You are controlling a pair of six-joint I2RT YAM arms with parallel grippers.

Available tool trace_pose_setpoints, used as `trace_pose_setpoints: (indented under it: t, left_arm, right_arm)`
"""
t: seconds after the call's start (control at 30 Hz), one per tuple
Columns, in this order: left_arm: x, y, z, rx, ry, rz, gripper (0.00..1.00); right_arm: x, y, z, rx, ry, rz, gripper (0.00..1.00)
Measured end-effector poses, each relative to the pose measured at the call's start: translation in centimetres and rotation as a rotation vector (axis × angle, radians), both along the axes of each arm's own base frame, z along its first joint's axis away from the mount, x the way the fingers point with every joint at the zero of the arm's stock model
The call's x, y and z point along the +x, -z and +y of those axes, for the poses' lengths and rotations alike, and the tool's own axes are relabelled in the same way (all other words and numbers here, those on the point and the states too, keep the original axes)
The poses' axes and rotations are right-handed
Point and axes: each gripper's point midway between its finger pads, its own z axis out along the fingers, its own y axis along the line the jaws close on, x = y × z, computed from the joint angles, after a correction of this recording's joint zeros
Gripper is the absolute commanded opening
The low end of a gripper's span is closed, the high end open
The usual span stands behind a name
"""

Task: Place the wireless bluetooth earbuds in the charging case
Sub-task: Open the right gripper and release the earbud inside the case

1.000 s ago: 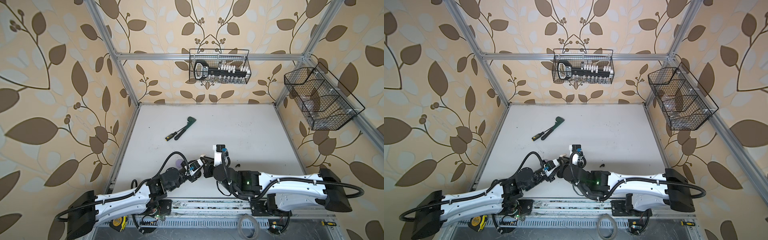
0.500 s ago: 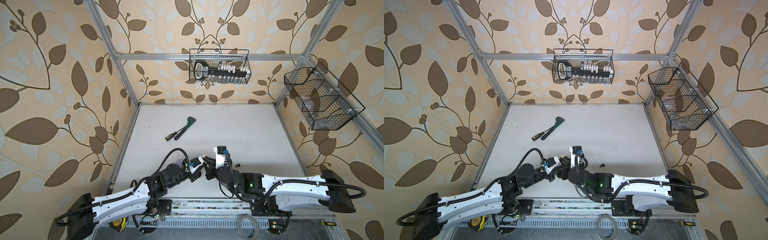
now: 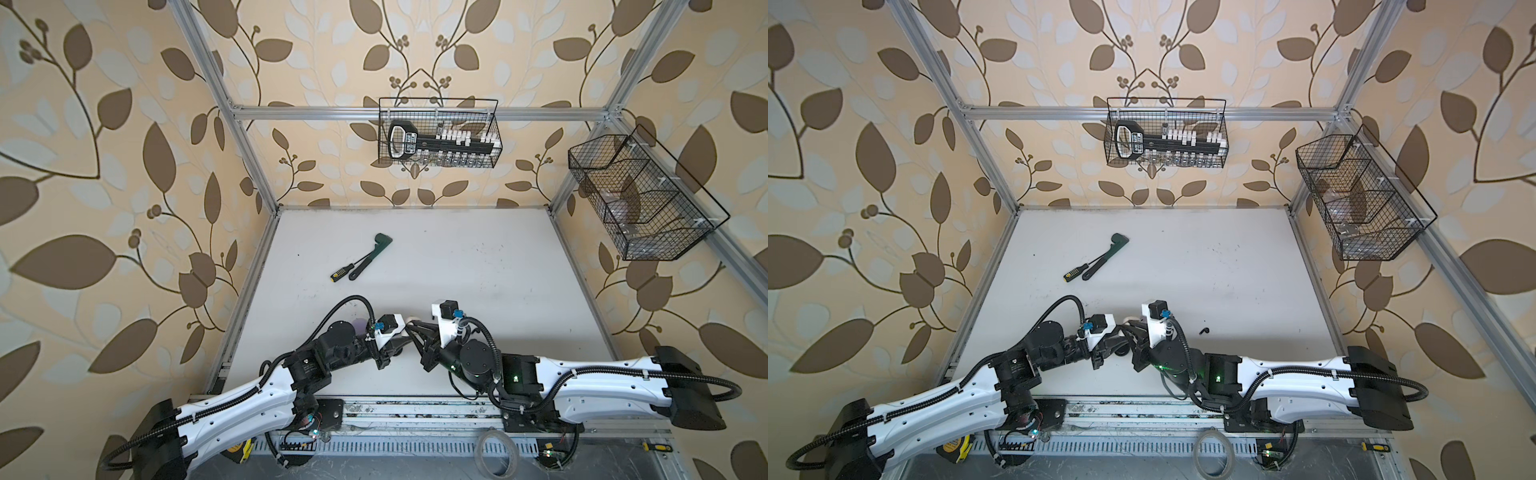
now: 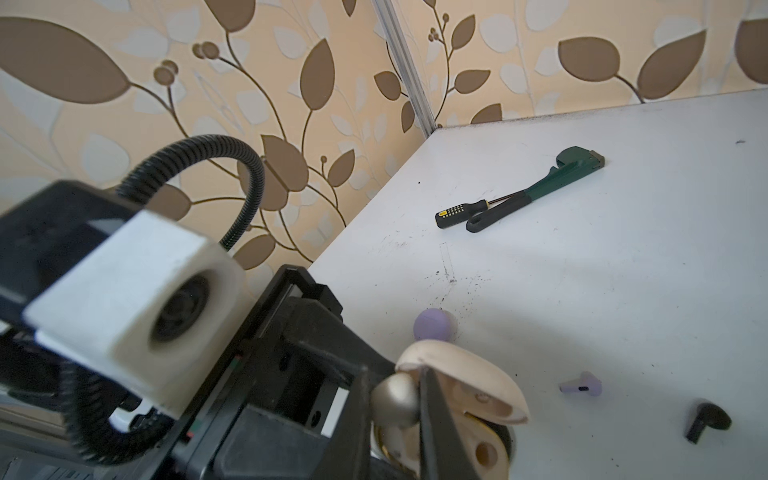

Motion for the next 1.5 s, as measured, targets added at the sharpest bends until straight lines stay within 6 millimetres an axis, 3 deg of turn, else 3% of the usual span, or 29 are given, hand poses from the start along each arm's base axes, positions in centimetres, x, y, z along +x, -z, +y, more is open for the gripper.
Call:
trace_pose_setpoints:
  t: [0.3,0.47,1.07,1.33,1.5]
  left_arm:
    - [-1.7,-0.5,-0.5,-0.008,0.102,0.043,0.00]
    - [-2.1,-0.8,-0.6,-0.016,0.137,0.051,0.00]
    - [-3.8,-1.5,-0.8,-0.013,0.245,0.090,0.00]
    - [-4.1,-1.6,-0.7,-0.014,0.255,0.088,0.00]
    - [-3.8,-2.1,-0.6,-0.024,0.237,0.062,0.00]
  right_arm:
    - [-1.7,-0.4,-1.0,0.043,-0.095,-0.069,0.03]
    - [-2.2,-0.7,-1.1,0.037,-0.122,-0.106,0.10]
    - [-3.4,-1.4,-0.8,-0.040,-0.211,-0.230,0.10]
    - [-3.7,-1.1,-0.7,-0.069,-0.225,-0.248,0.29]
    - [-3.7,-0.6,-1.2,-0.086,-0.216,-0.233,0.49]
